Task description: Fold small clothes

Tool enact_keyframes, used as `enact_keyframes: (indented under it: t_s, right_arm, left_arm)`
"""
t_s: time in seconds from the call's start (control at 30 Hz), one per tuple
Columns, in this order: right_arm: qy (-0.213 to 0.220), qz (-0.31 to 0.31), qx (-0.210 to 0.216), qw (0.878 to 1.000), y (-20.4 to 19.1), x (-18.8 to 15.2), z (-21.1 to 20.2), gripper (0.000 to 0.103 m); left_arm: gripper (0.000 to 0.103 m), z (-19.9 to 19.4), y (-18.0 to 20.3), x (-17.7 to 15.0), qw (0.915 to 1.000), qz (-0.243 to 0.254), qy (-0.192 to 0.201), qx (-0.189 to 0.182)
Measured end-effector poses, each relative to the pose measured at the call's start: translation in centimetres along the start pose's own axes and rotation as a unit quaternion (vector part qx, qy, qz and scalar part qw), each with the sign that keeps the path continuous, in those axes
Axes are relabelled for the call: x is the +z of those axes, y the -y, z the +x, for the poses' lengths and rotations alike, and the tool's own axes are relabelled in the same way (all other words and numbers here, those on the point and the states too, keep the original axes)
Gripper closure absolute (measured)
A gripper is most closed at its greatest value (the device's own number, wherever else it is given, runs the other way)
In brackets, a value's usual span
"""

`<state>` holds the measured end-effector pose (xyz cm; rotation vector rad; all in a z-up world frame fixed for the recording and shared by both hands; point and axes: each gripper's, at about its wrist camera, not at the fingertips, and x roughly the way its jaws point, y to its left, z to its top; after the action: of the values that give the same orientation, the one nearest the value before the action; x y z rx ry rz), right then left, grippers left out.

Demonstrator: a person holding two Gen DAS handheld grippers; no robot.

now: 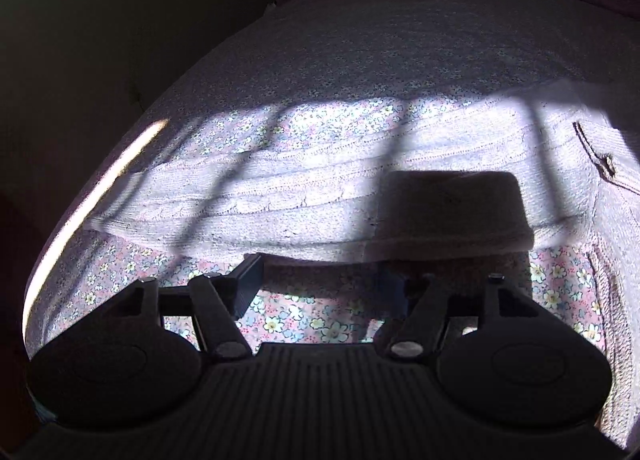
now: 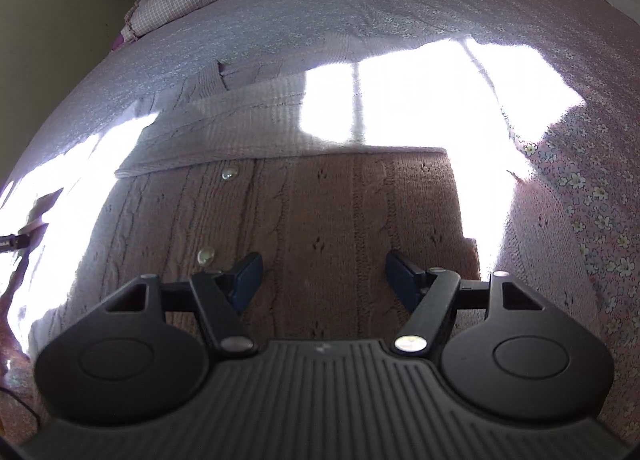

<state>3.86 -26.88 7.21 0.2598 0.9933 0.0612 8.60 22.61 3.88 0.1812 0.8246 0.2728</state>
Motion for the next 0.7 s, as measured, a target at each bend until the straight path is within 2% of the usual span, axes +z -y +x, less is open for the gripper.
enact_keyframes:
  t_s: [0.1, 0.17, 0.33, 0.47, 0.5, 0.57, 0.63, 0.67, 0.7]
  right_arm:
    - [0.0, -0.008, -0.004, 1.0, -0.2, -0.1, 0.2, 0.031]
    - [0.0, -0.015, -0.003, 1.0, -0.5, -0.2, 0.4, 0.024]
    - [-0.001, -0.039, -0.018, 0.999, -1.4, -0.3, 0.8, 0.02]
    - [-0.007, -0.037, -0.022, 0.999, -1.5, -0.1, 0.8, 0.02]
    - [-0.009, -0.033, -0.022, 0.999, -1.5, 0.0, 0.8, 0.02]
    - [-0.01, -0.022, -0.021, 0.999, -1.4, 0.2, 0.8, 0.02]
    - [-0.01, -0.017, -0.022, 1.0, -1.4, 0.2, 0.8, 0.02]
    - [-0.01, -0.017, -0.023, 1.0, -1.5, 0.2, 0.8, 0.02]
    - [-0.01, -0.018, -0.023, 1.0, -1.5, 0.2, 0.7, 0.02]
  left_arm:
    - [0.03, 0.6, -0.5, 0.2, 0.9999, -0.004, 0.005, -0.008]
    - [0.025, 1.3, -0.8, 0.3, 0.9999, -0.009, 0.009, -0.011]
    - [0.006, 2.6, -2.0, 0.4, 0.9992, -0.037, 0.01, -0.014]
    - [0.006, 3.3, -3.1, 0.3, 0.9967, -0.07, 0.009, -0.038]
    - [0.007, 3.2, -3.0, 0.3, 0.9968, -0.069, 0.012, -0.039]
    - [0.02, 3.0, -2.8, 0.3, 0.9962, -0.069, 0.021, -0.049]
    - [0.046, 2.6, -2.6, 0.5, 0.9946, -0.078, 0.026, -0.064]
    - [0.054, 2.5, -2.5, 0.6, 0.9939, -0.083, 0.029, -0.067]
    - [0.068, 2.4, -2.3, 0.7, 0.9937, -0.085, 0.032, -0.065]
